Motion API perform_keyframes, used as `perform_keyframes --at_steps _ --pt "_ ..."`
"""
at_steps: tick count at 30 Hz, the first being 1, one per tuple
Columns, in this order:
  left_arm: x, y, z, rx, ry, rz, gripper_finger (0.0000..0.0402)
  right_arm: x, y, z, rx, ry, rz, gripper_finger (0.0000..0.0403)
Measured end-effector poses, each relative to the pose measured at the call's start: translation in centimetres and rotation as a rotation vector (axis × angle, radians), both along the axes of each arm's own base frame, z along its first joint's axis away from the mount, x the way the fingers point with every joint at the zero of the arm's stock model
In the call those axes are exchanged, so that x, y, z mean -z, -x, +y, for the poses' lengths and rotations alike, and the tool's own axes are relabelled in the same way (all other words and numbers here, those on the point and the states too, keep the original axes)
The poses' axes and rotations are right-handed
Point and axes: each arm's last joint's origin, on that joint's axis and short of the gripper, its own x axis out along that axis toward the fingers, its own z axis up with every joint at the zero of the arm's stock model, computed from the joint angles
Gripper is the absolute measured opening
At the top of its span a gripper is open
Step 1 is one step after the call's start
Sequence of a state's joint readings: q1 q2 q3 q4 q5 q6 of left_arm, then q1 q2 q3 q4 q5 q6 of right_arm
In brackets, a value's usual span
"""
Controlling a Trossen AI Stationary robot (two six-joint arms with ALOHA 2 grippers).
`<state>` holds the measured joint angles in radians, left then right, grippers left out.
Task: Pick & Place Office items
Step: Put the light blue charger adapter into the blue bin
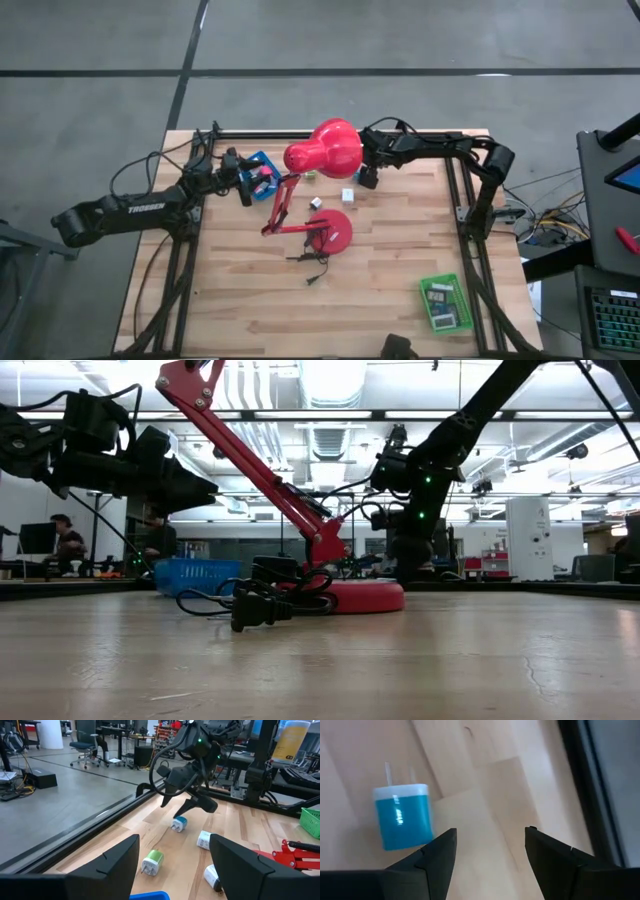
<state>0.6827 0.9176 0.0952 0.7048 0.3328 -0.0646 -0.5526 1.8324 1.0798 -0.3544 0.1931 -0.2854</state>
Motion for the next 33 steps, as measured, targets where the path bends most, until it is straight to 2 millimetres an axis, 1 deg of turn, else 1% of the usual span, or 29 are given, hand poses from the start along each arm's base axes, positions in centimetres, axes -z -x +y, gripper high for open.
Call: perform_keyframes --at_steps 5,9,14,24,33 --pt "0.0 0.0 0.0 0.000 0.000 0.000 0.0245 -0.1 -0.3 0.4 -0.059 -0.081 -0.053 0.0228" --pt "0.0 0.0 0.0 0.000 0.000 0.000 0.0245 -0.3 -0.7 0.8 -0.090 -0.093 -0.066 0.0228" --pt "0.0 0.0 0.0 0.000 0.000 0.001 0.0245 -0.4 -1.3 1.7 -0.150 -0.157 -0.108 0.0228" --pt "0.0 0.0 0.0 0.000 0.000 0.001 0.0245 -0.2 -1.3 2.4 -0.160 -0.185 -0.080 0.0228" --pt "0.0 0.0 0.0 0.000 0.000 0.001 0.0245 -0.5 -2.5 3.5 -0.182 -0.156 -0.147 0.0228"
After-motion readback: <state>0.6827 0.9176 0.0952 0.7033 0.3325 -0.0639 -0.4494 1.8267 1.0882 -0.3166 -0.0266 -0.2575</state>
